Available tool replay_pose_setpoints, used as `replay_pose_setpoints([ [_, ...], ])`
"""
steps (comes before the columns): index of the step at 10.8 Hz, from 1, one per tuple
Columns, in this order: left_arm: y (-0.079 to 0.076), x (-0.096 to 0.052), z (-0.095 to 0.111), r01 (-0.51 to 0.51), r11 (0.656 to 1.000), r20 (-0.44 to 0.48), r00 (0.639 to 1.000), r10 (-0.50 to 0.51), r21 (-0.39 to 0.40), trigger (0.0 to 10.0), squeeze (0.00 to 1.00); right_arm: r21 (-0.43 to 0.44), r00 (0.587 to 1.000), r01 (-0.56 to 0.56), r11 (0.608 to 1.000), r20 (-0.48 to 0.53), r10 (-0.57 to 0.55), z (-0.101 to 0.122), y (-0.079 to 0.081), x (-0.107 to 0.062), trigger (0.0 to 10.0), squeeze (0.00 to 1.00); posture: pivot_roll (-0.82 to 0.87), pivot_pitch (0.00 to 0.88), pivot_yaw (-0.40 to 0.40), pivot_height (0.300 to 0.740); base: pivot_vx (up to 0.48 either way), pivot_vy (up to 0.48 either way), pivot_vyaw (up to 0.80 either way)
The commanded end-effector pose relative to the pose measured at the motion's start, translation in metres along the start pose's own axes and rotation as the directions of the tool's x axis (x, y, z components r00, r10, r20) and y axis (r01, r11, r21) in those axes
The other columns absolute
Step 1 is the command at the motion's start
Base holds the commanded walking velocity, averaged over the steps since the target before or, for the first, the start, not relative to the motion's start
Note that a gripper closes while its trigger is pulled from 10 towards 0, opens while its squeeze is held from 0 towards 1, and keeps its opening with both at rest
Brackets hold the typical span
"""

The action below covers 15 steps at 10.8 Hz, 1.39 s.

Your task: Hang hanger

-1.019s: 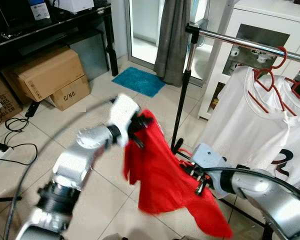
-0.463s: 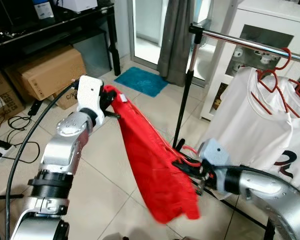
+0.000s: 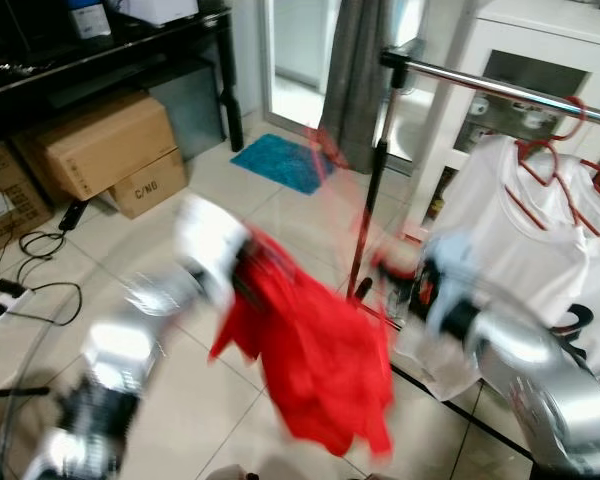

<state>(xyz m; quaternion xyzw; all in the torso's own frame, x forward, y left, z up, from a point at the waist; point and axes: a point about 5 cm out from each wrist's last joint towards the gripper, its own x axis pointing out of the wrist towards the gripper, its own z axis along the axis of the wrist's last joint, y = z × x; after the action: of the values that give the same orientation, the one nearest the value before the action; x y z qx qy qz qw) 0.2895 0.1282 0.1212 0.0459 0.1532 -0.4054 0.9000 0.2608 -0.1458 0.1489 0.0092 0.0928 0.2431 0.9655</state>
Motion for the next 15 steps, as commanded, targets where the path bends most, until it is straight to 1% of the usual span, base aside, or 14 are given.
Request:
replay_pose_setpoints([
  [1, -0.021, -0.001, 0.015, 0.182, 0.982, 0.041, 0.982, -0.184, 0.042, 0.0, 0.00, -0.001, 0.992, 0.125, 0.992, 0.011, -0.125, 0.000, -0.014, -0.002, 0.0, 0.00, -0.11, 0.000, 0.024, 0.740, 0.000, 0.000, 0.00],
  [2, -0.040, -0.005, 0.013, 0.316, 0.948, 0.033, 0.947, -0.318, 0.045, 0.0, 0.00, 0.002, 0.977, 0.211, 0.978, 0.036, -0.211, 0.002, -0.024, -0.002, 0.0, 0.00, -0.11, 0.000, 0.024, 0.740, 0.000, 0.000, 0.00],
  [4, -0.030, -0.005, 0.007, 0.181, 0.983, 0.039, 0.983, -0.181, 0.017, 0.0, 0.00, 0.019, 0.961, 0.275, 0.961, 0.029, -0.275, -0.002, -0.030, -0.005, 0.0, 0.00, -0.12, 0.000, 0.032, 0.740, 0.000, 0.000, 0.00],
  [5, -0.016, -0.013, 0.004, 0.006, 0.997, 0.072, 0.997, -0.001, -0.080, 0.0, 0.00, 0.033, 0.950, 0.310, 0.950, -0.061, -0.308, -0.021, -0.028, -0.010, 10.0, 0.00, -0.12, 0.000, 0.032, 0.740, 0.000, 0.000, 0.00],
  [6, -0.010, -0.030, -0.005, -0.085, 0.984, 0.078, 0.992, 0.098, -0.158, 0.0, 0.00, 0.116, 0.939, 0.340, 0.933, -0.105, -0.329, -0.041, -0.021, -0.016, 10.0, 0.00, -0.11, 0.000, 0.031, 0.740, 0.000, 0.000, 0.00],
  [7, -0.004, -0.034, -0.009, -0.151, 0.972, 0.091, 0.982, 0.169, -0.178, 0.0, 0.00, 0.142, 0.929, 0.365, 0.920, -0.126, -0.348, -0.049, -0.020, -0.017, 10.0, 0.00, -0.09, 0.000, 0.027, 0.740, 0.000, 0.000, -0.80],
  [8, 0.016, -0.037, -0.010, -0.343, 0.918, 0.130, 0.919, 0.372, -0.198, 10.0, 0.00, 0.125, 0.919, 0.390, 0.912, -0.112, -0.378, -0.052, -0.020, -0.015, 10.0, 0.00, -0.08, 0.000, 0.017, 0.740, 0.000, 0.000, -0.80],
  [9, 0.020, -0.038, -0.008, -0.406, 0.889, 0.152, 0.885, 0.440, -0.211, 10.0, 0.00, 0.103, 0.910, 0.413, 0.905, -0.079, -0.406, -0.047, -0.022, -0.014, 10.0, 0.00, -0.08, 0.000, 0.004, 0.740, 0.000, 0.000, -0.80],
  [10, 0.017, -0.041, -0.006, -0.472, 0.863, 0.160, 0.851, 0.500, -0.182, 10.0, 0.00, 0.167, 0.911, 0.413, 0.895, -0.056, -0.410, -0.040, -0.023, -0.018, 10.0, 0.00, -0.08, 0.000, -0.001, 0.740, 0.000, 0.000, -0.80],
  [11, 0.015, -0.042, -0.006, -0.480, 0.858, 0.170, 0.844, 0.508, -0.185, 10.0, 0.09, 0.166, 0.899, 0.437, 0.884, -0.051, -0.435, -0.040, -0.025, -0.020, 10.0, 0.00, -0.08, 0.000, -0.003, 0.740, 0.000, 0.000, -0.80],
  [12, 0.012, -0.042, -0.005, -0.501, 0.845, 0.196, 0.824, 0.532, -0.188, 10.0, 0.39, 0.175, 0.887, 0.461, 0.870, -0.053, -0.459, -0.041, -0.027, -0.022, 10.0, 0.00, -0.09, 0.000, -0.006, 0.740, 0.000, 0.000, -0.80],
  [13, 0.013, -0.042, -0.003, -0.537, 0.820, 0.223, 0.790, 0.571, -0.198, 10.0, 0.56, 0.192, 0.885, 0.463, 0.865, -0.043, -0.464, -0.040, -0.027, -0.023, 10.0, 0.00, -0.09, 0.000, -0.004, 0.740, 0.000, 0.000, -0.80],
  [14, 0.014, -0.042, 0.001, -0.557, 0.807, 0.227, 0.774, 0.590, -0.198, 10.0, 0.54, 0.203, 0.884, 0.461, 0.864, -0.029, -0.466, -0.036, -0.025, -0.024, 10.0, 0.00, -0.10, 0.000, 0.004, 0.740, 0.000, 0.000, -0.80],
  [15, 0.015, -0.042, 0.002, -0.555, 0.804, 0.195, 0.783, 0.591, -0.213, 10.0, 0.48, 0.201, 0.885, 0.458, 0.866, -0.019, -0.464, -0.033, -0.023, -0.024, 10.0, 0.00, -0.12, 0.000, 0.015, 0.740, 0.000, 0.000, -0.80],
])
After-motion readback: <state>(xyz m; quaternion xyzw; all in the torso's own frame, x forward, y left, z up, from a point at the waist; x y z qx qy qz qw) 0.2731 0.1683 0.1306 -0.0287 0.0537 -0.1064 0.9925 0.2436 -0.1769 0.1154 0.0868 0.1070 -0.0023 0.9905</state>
